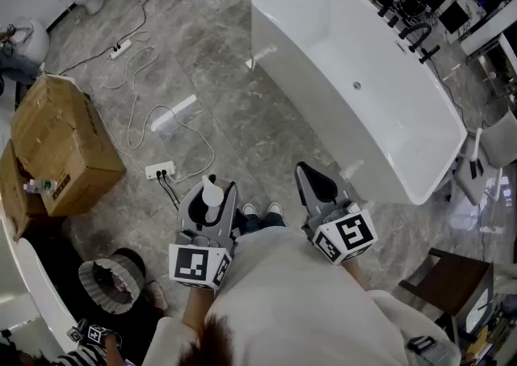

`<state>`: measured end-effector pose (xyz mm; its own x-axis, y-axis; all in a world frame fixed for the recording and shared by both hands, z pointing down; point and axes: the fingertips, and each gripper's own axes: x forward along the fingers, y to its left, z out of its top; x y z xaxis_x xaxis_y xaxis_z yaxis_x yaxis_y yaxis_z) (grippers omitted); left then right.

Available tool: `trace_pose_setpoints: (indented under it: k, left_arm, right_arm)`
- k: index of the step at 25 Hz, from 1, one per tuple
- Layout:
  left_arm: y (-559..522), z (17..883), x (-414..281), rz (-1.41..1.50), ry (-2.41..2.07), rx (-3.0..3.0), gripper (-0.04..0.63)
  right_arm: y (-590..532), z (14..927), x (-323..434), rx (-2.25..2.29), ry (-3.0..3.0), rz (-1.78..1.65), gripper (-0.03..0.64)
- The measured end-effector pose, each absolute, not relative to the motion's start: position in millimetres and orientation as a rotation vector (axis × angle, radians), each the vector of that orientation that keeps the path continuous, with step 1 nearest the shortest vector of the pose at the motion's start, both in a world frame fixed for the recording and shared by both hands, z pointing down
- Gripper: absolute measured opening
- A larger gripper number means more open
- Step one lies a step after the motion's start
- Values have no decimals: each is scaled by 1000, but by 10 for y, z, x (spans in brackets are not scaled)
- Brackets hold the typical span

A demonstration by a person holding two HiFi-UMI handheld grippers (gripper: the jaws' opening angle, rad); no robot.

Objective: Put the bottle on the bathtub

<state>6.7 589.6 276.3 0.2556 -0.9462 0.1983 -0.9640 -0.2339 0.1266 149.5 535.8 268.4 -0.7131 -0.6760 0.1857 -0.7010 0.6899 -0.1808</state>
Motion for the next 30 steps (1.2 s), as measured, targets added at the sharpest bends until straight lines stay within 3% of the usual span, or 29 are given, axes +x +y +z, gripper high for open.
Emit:
trace_pose_setpoints:
  k: [30]
  left_arm:
    - [6156,2510,656,18,-1885,2277,202]
  right_arm:
    - [5708,2708,2416,1142,-2887,381,-2]
